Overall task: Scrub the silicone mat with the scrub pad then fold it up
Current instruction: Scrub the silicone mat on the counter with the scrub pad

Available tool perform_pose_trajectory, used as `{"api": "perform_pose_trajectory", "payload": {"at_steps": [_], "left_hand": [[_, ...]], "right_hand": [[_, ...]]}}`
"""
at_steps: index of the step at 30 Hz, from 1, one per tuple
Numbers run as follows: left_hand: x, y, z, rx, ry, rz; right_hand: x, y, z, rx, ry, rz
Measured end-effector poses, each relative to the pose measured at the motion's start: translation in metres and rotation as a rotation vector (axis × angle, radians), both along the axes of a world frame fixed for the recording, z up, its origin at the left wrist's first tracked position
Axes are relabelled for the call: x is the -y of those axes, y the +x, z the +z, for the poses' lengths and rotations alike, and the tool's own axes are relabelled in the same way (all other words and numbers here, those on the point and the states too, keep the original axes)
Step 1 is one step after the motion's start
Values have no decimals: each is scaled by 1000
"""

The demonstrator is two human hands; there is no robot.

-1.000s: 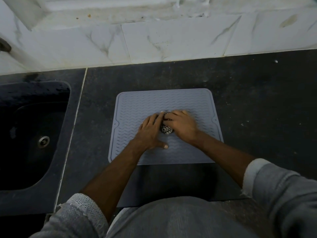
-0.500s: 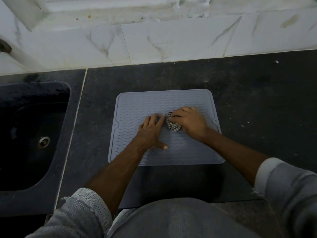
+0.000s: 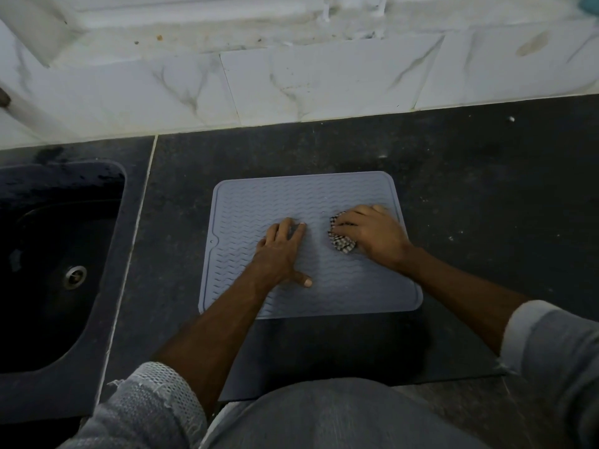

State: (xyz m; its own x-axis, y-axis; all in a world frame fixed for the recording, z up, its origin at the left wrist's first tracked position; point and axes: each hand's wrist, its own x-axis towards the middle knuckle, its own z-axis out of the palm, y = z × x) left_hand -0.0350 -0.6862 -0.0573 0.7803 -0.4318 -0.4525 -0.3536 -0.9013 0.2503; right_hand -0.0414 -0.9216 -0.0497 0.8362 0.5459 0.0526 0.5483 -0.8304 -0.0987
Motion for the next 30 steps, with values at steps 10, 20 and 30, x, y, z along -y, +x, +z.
{"api": "perform_pose_trajectory", "payload": {"at_steps": [10, 20, 30], "left_hand": [[0, 0, 0, 13, 4, -5], [5, 2, -3, 2, 56, 18], [3, 0, 3, -3, 31, -15]], "right_hand": [[4, -6, -7, 23, -15, 116], [-30, 7, -3, 24, -5, 145], [28, -10, -8, 22, -27, 97]]}}
